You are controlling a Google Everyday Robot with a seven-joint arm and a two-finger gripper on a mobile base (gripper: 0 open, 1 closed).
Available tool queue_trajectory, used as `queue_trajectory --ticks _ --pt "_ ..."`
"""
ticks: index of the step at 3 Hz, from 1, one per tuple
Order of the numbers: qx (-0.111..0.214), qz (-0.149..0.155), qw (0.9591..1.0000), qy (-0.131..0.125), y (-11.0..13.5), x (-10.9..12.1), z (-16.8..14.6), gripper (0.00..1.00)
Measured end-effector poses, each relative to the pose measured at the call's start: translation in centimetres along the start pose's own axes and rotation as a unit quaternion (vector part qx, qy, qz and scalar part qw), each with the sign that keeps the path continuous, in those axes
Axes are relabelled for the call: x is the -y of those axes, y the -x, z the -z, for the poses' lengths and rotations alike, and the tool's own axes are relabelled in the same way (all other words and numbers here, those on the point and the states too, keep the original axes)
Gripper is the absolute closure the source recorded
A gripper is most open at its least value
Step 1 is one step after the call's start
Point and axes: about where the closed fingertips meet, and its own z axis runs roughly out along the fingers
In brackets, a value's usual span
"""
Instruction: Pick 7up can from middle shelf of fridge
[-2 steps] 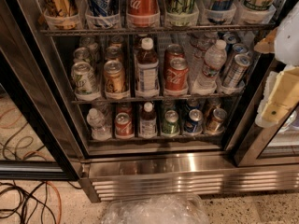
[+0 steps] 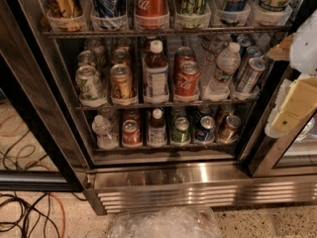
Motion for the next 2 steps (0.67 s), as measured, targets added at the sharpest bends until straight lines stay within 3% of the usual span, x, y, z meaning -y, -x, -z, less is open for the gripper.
queue_trajectory --ticks 1,2 --pt "0.070 -0.033 0.9970 -0.001 0.9 -0.9 -1.4 0.00" --pt "0.154 -0.077 0.9849 -0.010 2.5 -2.2 -3.1 0.00"
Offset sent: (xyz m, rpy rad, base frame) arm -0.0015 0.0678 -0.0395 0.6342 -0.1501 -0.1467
